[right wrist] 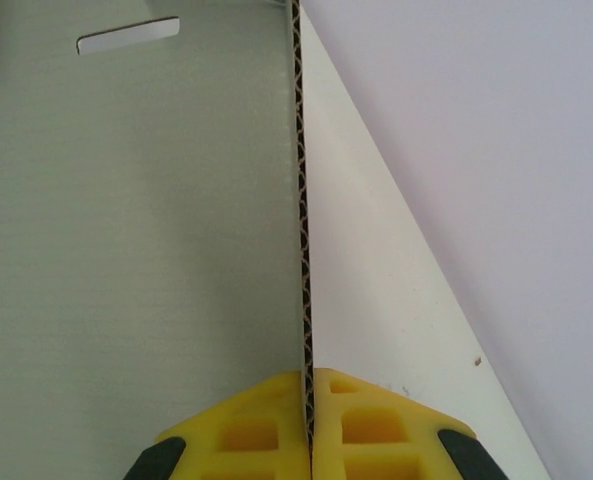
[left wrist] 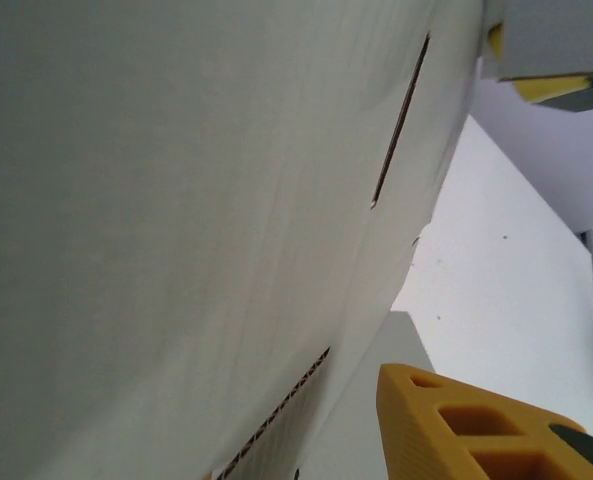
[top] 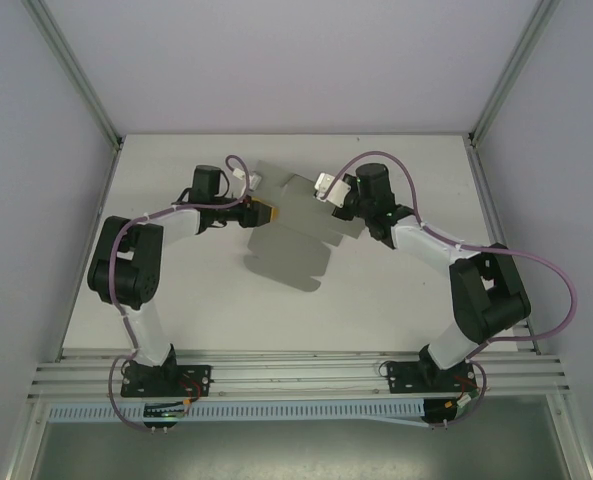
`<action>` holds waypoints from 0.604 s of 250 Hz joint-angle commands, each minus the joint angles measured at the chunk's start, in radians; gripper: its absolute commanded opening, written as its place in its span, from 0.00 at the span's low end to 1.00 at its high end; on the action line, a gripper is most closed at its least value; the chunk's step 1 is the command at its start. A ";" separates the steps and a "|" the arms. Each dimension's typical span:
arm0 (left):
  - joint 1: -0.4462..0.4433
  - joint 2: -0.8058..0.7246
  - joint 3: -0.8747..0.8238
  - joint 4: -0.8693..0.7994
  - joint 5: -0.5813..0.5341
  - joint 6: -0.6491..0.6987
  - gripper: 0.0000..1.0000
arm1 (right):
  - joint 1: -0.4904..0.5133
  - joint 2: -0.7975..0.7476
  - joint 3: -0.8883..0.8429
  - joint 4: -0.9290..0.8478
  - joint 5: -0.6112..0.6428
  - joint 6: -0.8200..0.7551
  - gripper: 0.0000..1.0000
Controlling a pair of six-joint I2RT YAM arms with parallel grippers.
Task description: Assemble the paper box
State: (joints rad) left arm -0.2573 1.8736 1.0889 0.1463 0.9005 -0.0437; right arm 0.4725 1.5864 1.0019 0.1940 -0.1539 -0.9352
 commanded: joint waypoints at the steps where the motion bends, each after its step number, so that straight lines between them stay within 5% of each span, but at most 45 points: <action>1: -0.046 0.016 0.046 -0.080 -0.065 0.058 0.44 | 0.002 -0.003 0.039 0.010 -0.007 0.025 0.00; 151: -0.118 -0.108 -0.003 -0.153 -0.456 -0.021 0.17 | 0.038 0.013 0.046 -0.020 0.099 0.010 0.00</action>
State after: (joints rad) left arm -0.3485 1.8343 1.1061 0.0387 0.5724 -0.0368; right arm 0.4870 1.5871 1.0100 0.1669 -0.0898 -0.9356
